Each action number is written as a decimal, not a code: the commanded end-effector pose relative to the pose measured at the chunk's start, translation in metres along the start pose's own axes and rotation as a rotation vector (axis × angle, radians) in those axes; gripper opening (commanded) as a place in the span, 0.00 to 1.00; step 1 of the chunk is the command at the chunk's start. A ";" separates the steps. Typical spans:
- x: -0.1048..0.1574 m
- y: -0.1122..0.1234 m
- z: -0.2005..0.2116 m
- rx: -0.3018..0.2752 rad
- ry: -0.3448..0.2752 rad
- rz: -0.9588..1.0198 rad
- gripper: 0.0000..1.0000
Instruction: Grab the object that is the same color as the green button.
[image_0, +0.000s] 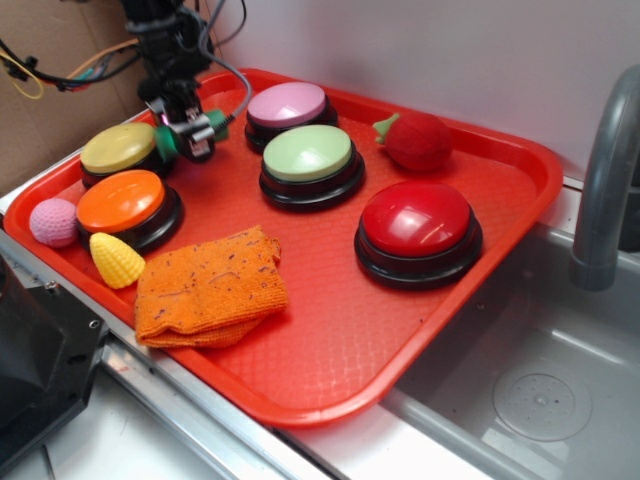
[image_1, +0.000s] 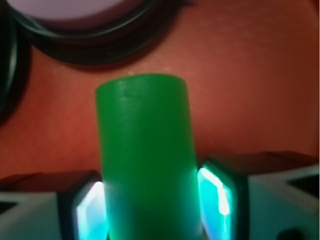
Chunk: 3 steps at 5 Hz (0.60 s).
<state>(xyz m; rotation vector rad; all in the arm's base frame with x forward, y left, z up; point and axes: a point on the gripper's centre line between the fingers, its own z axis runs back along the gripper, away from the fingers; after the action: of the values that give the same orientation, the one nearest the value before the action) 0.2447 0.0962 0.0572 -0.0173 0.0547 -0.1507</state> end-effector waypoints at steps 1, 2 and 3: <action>-0.009 -0.047 0.083 -0.031 -0.076 0.092 0.00; -0.019 -0.081 0.101 -0.053 -0.092 0.075 0.00; -0.028 -0.115 0.109 -0.053 -0.105 0.041 0.00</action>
<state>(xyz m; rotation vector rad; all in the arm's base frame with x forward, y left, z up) 0.2025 -0.0070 0.1602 -0.0745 -0.0152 -0.0984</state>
